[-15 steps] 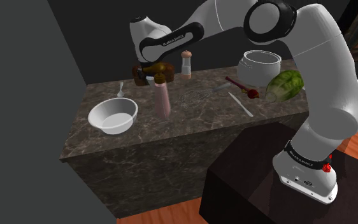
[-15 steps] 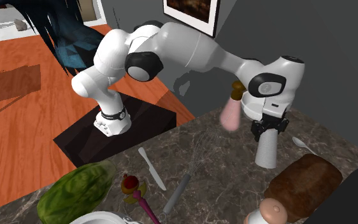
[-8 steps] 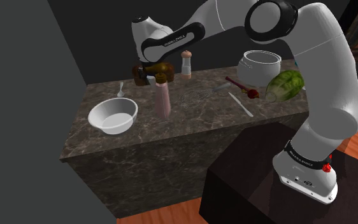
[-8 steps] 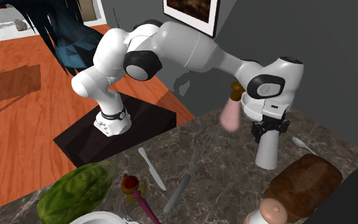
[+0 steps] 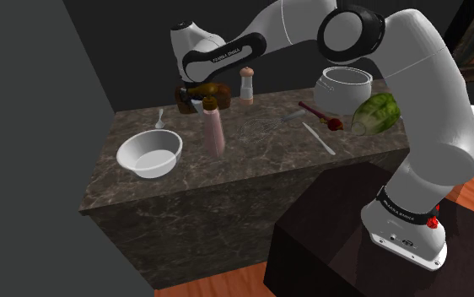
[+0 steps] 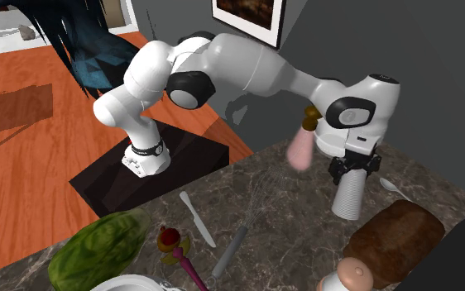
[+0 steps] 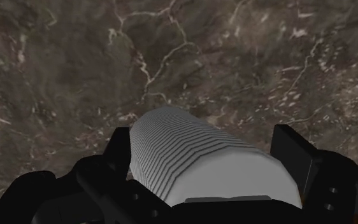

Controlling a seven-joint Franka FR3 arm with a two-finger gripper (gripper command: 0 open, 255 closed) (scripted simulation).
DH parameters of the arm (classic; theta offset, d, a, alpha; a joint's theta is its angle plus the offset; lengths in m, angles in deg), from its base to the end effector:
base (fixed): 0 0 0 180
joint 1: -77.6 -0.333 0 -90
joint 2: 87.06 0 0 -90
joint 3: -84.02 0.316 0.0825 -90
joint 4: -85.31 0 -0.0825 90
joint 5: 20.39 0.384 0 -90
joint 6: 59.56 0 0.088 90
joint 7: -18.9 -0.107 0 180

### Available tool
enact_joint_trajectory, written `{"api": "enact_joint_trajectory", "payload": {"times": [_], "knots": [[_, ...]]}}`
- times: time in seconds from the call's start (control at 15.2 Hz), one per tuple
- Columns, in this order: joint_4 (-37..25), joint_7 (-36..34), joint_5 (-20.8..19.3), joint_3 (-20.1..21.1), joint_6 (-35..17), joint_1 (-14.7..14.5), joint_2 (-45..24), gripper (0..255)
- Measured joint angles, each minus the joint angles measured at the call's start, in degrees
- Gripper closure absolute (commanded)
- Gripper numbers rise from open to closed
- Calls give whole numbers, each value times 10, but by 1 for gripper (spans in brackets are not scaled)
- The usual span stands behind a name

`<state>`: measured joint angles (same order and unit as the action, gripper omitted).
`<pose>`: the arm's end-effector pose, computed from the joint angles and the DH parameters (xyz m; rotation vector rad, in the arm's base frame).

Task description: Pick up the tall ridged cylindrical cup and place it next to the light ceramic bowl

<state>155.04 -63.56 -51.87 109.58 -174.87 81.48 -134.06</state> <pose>0.7416 0.1593 0.3173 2.7025 -1.4273 0.2685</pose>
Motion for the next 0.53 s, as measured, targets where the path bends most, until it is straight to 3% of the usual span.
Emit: {"api": "enact_joint_trajectory", "payload": {"times": [0.53], "knots": [[32, 4, 15, 9, 30, 7, 25, 0]]}}
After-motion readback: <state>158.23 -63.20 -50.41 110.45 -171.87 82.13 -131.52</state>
